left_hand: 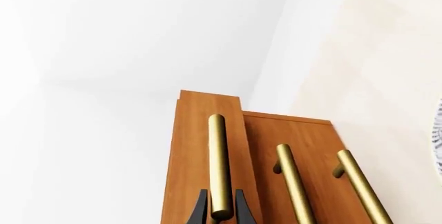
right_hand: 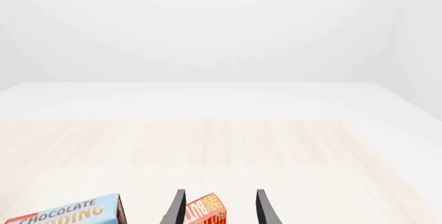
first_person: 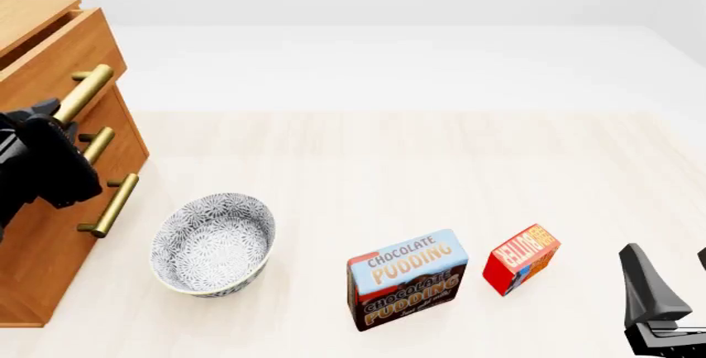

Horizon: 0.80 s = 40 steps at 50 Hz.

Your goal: Put the butter at the back in the top drawer of the cabinet and close it.

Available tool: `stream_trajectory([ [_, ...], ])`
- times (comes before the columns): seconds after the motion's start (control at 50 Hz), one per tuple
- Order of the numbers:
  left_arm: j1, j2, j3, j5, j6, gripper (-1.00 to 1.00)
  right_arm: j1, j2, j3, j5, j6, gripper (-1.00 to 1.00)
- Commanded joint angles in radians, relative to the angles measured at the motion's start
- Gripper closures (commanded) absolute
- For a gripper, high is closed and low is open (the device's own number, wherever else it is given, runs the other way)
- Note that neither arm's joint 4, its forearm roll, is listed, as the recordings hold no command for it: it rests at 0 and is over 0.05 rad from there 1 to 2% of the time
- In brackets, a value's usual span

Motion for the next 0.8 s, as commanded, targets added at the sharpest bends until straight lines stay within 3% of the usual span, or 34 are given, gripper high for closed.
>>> stream_trajectory([
  [0.02,-0.005,-0.001,0.013,0.019,0.006,1.00,0.000,0.000,0.000,0.000,0.000,-1.00],
  [0.8,-0.065,-0.028,0.010,0.050,-0.006,1.00,0.000,0.000,0.000,0.000,0.000,-1.00],
])
